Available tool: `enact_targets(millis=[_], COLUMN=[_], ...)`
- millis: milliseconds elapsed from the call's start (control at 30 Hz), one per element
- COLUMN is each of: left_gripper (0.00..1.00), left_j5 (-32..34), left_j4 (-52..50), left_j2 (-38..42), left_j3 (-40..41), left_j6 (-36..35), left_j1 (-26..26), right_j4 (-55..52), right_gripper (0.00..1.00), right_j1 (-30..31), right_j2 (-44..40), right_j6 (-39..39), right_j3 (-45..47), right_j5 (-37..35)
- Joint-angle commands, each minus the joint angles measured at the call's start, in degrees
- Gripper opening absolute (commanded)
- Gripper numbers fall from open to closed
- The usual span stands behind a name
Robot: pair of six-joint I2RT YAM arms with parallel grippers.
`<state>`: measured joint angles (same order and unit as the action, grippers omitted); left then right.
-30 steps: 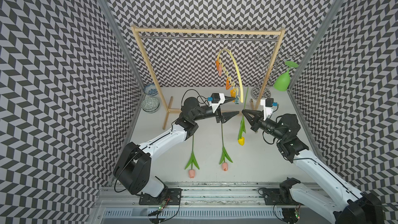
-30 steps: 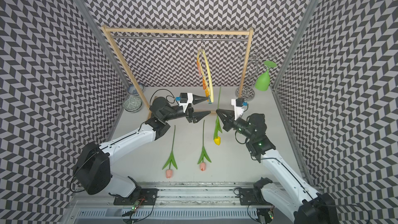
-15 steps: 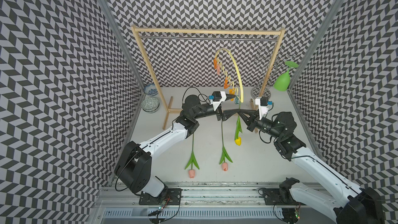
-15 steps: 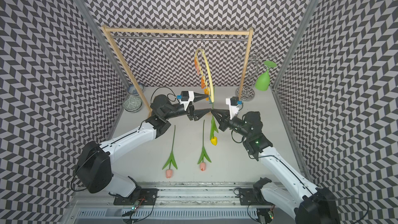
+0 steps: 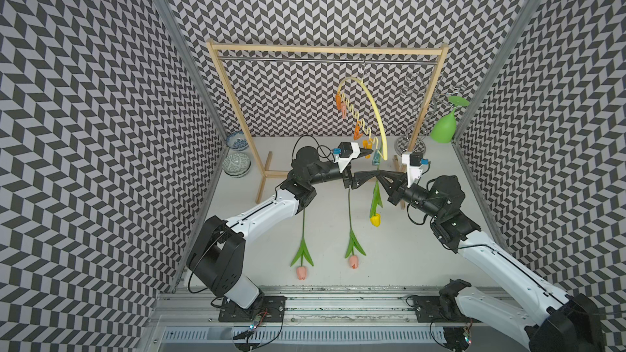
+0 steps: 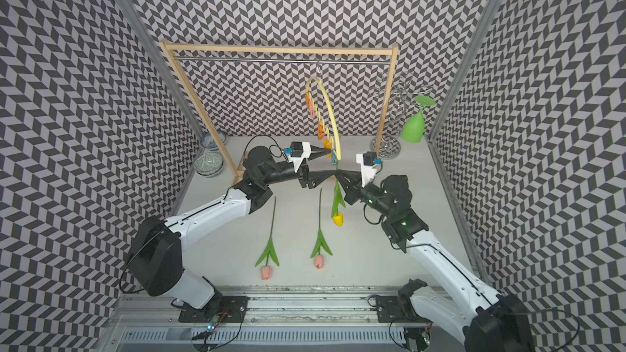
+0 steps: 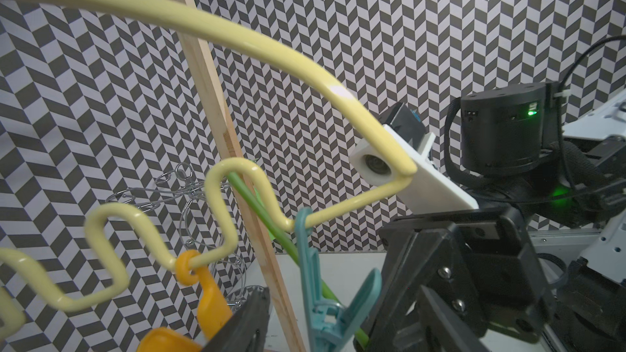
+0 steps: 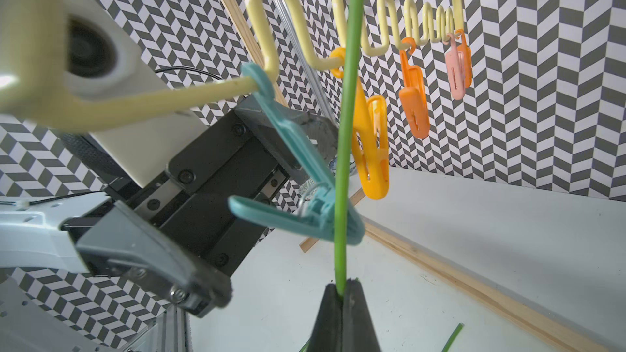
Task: Dry the flowers on a clothes hanger
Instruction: Open the clamp at the hanger.
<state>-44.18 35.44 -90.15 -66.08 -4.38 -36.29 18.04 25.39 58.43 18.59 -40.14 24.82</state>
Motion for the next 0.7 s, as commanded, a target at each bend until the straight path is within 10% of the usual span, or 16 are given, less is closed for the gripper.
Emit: enact_targets(millis=[0,667], left_gripper=[0.72,0.55], left_j5=[-1.29,-2.78], left_j4=[0.08,-3.34], left_j2=[-0.59,-2.45], left_j3=[-2.33,-5.63], left_j6=[0.5,1.4], left_j1=[-0.01,-0.36], right_j4=[2.7,2.26], right_gripper=[0.0,0.0], right_j1=[0.37,0.45], right_j2=[-1.24,-0.33], right_j6=[-0.51,-0.58], right_j3=[0.55,-0.49], right_j5=[-1.04,0.71])
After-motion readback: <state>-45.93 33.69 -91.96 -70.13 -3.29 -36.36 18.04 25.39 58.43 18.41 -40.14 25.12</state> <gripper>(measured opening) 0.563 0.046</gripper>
